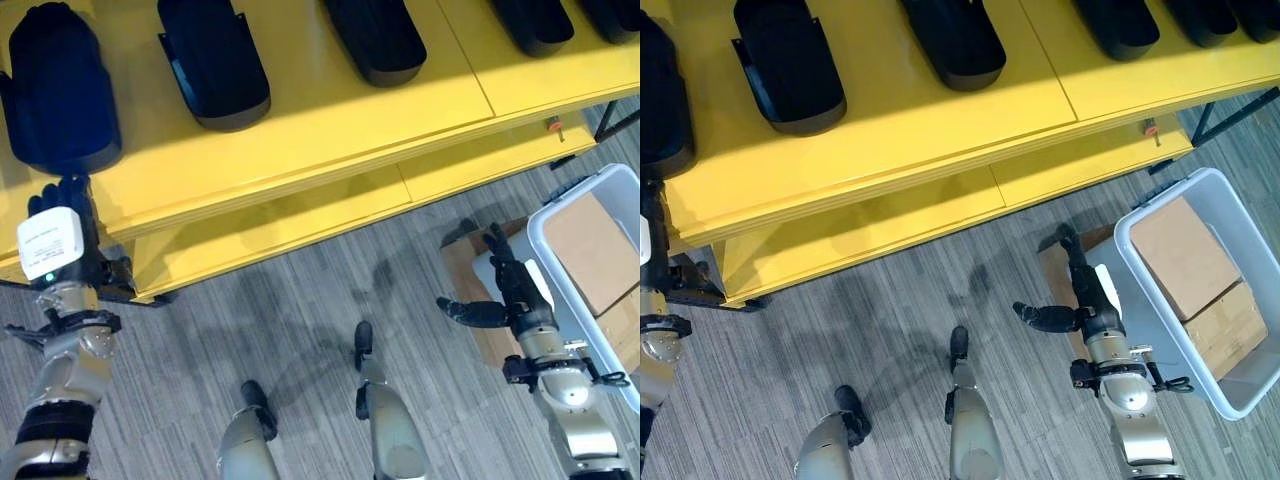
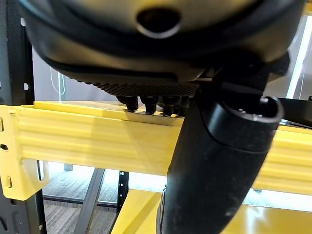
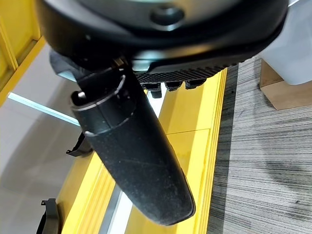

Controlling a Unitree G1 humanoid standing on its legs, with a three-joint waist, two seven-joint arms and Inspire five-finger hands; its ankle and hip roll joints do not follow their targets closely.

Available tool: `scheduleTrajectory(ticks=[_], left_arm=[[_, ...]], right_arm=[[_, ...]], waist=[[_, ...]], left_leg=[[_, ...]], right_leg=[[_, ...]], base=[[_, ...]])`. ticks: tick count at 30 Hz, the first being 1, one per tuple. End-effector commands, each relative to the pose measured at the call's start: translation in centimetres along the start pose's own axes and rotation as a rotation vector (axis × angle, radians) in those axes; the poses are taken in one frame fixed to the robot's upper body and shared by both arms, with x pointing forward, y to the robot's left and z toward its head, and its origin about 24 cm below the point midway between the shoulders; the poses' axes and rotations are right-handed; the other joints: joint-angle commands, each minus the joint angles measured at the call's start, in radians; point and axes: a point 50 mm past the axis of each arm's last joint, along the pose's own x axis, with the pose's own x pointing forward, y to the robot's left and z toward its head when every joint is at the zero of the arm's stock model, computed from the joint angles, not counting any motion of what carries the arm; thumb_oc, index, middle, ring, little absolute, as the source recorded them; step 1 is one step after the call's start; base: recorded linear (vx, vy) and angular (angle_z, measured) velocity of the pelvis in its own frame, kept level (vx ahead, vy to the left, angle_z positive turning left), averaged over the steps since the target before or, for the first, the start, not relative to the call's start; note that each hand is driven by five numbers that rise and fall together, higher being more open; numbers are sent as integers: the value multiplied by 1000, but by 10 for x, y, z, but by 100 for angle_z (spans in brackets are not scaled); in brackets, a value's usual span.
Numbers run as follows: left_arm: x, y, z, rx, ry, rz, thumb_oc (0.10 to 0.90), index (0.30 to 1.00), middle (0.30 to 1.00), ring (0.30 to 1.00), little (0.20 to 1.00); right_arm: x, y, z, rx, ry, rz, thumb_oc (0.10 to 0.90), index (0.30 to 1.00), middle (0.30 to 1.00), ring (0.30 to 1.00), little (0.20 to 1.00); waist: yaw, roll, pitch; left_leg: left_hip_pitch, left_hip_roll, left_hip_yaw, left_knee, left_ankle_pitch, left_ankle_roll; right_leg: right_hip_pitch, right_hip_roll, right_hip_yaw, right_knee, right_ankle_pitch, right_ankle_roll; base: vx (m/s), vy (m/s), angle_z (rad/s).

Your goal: Move parts from the plastic box to the shelf.

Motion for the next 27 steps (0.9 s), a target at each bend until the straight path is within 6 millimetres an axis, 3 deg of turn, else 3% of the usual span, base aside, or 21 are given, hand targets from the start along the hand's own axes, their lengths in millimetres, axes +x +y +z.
scheduleTrajectory(ticks=[1,12,17,19,21,24,26,27], left_arm=[[31,49,0,24,-25,183,900,1000,1000,1000,1000],[33,54,0,29,-25,196,900,1000,1000,1000,1000],[31,51,11,-7,-63,194,900,1000,1000,1000,1000],[22,40,24,-85,-104,171,900,1000,1000,1000,1000],[0,22,39,-158,-162,120,900,1000,1000,1000,1000],[-27,13,54,-268,-226,64,900,1000,1000,1000,1000],[-56,13,64,-416,-301,-12,900,1000,1000,1000,1000],[-78,9,69,-635,-299,-101,900,1000,1000,1000,1000]], right_arm=[[12,-32,47,-66,-247,-98,900,1000,1000,1000,1000],[12,-32,47,-74,-246,-96,900,1000,1000,1000,1000],[11,-32,46,-78,-241,-89,900,1000,1000,1000,1000],[13,-29,45,-72,-237,-81,900,1000,1000,1000,1000],[14,-27,44,-71,-233,-86,900,1000,1000,1000,1000],[14,-27,45,-74,-236,-98,900,1000,1000,1000,1000],[12,-28,46,-71,-244,-106,900,1000,1000,1000,1000],[7,-28,45,-62,-244,-99,900,1000,1000,1000,1000]], waist=[[-2,13,-23],[-7,10,-20],[-3,10,-18],[6,15,-18],[24,26,-21],[41,37,-26],[60,52,-38],[75,58,-52]], left_leg=[[63,-76,-12,-164,44,43],[45,-90,-2,-165,42,50],[42,-86,-5,-161,42,50],[48,-85,-14,-160,42,49],[66,-88,-24,-164,41,49],[90,-90,-37,-182,48,47],[129,-96,-57,-207,58,47],[153,-102,-75,-229,76,50]], right_leg=[[117,-51,-33,44,-128,88],[99,-61,-26,31,-101,99],[99,-60,-26,29,-108,97],[107,-59,-31,38,-119,92],[123,-59,-34,46,-129,87],[148,-57,-46,47,-139,82],[185,-57,-61,52,-155,75],[215,-61,-79,56,-165,69]], base=[[26,33,-1],[10,22,-3],[-5,-16,8],[2,-60,-7],[10,-65,-10],[18,-92,0],[36,-168,13],[35,-192,27]])
